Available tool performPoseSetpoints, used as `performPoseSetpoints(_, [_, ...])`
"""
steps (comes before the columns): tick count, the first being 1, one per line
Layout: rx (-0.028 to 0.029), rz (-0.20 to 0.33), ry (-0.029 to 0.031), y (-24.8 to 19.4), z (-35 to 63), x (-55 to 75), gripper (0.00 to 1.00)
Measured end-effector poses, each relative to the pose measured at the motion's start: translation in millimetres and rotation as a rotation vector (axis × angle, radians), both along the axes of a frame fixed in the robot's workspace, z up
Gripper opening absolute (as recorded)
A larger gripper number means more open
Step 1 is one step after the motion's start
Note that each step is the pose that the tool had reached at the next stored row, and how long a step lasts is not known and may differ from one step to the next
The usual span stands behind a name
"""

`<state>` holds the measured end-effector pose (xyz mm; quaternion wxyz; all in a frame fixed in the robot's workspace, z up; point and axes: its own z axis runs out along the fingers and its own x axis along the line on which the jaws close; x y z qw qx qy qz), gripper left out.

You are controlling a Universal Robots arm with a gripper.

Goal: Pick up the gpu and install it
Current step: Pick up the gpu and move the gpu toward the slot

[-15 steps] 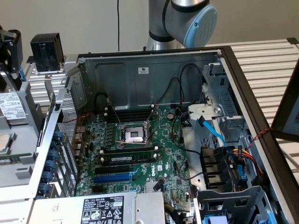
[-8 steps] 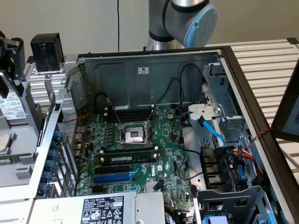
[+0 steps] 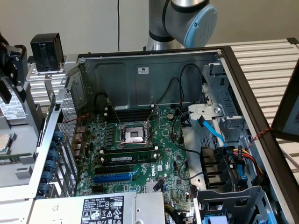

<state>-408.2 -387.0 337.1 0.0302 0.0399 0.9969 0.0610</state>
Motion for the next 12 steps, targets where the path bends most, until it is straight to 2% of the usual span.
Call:
performPoseSetpoints(1, [-0.0095, -0.003, 0.0, 0.0, -0.3, 0.3, 0.42])
performPoseSetpoints(2, [-0.0217, -0.005, -0.0001, 0.0, -0.5, 0.5, 0.42])
performPoseSetpoints(3, [-0.0362, -0.007, -0.0002, 0.1, -0.6, 1.1, 0.42])
performPoseSetpoints(4, [-0.0453, -0.008, -0.0006, 0.4, -0.9, 1.8, 0.42])
performPoseSetpoints(6, [-0.0459, -0.008, -0.0051, 0.4, -2.6, 2.3, 0.42])
performPoseSetpoints(9, [-0.0432, -0.008, -0.0092, 0.4, -6.1, 2.3, 0.42])
performPoseSetpoints(12, [-0.0345, -0.009, -0.0104, 0.5, -9.6, 2.4, 0.42])
